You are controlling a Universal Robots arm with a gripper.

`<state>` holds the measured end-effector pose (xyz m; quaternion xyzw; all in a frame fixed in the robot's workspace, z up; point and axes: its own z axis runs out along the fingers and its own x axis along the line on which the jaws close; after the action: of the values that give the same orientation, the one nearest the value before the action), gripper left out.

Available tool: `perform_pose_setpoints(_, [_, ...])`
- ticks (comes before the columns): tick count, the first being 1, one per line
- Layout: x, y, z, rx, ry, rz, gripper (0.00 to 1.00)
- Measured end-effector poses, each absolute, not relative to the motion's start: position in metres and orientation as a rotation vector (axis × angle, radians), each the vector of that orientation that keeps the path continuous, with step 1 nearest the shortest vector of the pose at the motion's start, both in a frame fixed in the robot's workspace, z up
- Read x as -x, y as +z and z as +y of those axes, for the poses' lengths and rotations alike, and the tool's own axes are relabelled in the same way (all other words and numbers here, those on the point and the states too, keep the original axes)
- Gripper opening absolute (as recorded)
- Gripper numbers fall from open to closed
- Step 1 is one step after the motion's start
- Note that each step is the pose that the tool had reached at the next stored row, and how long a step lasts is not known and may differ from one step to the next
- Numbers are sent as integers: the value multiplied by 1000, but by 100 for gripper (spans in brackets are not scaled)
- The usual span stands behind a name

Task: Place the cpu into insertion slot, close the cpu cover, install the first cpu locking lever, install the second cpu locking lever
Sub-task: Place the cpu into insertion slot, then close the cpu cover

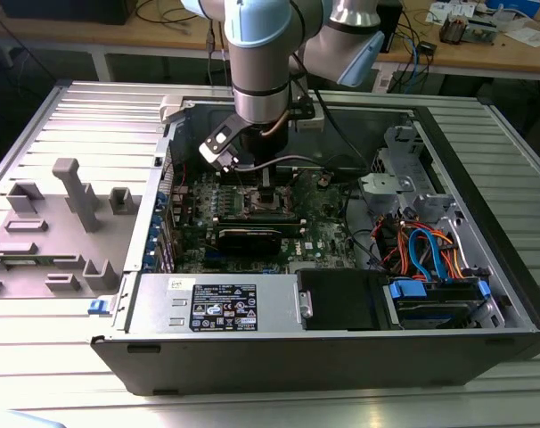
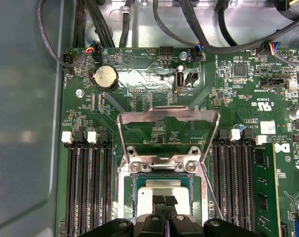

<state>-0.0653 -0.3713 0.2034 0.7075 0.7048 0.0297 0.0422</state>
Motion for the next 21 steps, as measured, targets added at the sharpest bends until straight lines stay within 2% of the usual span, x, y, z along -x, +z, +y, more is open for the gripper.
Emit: perform_pose_setpoints(21, [65,219,-371,-2165,91,2157,11])
